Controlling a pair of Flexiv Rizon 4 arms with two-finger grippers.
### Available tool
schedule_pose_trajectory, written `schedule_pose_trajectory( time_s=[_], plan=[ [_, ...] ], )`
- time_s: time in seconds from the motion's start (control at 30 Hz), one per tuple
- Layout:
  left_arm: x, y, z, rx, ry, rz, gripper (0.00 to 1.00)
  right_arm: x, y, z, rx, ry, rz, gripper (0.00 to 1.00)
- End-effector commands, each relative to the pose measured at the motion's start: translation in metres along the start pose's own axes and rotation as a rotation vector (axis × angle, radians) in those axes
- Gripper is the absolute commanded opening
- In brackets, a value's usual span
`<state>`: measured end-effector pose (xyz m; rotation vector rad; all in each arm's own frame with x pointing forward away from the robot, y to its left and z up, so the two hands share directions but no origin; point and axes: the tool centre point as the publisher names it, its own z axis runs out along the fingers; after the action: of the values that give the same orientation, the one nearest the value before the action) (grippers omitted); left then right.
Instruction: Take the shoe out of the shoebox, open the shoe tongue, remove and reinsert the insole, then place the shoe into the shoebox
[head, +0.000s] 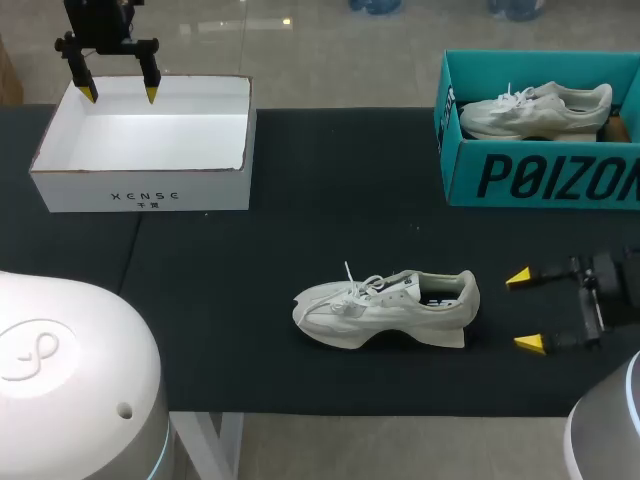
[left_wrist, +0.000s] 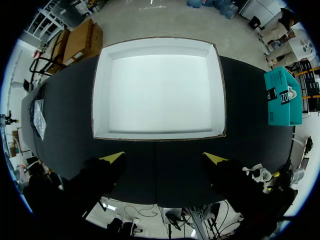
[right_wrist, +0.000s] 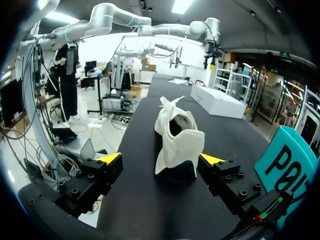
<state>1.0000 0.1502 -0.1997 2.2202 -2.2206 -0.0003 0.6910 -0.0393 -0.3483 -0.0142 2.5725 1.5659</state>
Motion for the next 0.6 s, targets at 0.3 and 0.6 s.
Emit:
schedule_pose_trajectory(
  time_s=[0.3, 0.6],
  plan=[
    [0.000, 0.000, 0.000, 0.000, 0.000, 0.000, 1.00, -0.015, -0.030, 0.022, -0.049, 0.013, 0.026, 1.00],
    [0.000, 0.000, 0.000, 0.000, 0.000, 0.000, 1.00, -0.025, -0.035, 0.036, -0.063, 0.026, 0.066, 1.00]
  ],
)
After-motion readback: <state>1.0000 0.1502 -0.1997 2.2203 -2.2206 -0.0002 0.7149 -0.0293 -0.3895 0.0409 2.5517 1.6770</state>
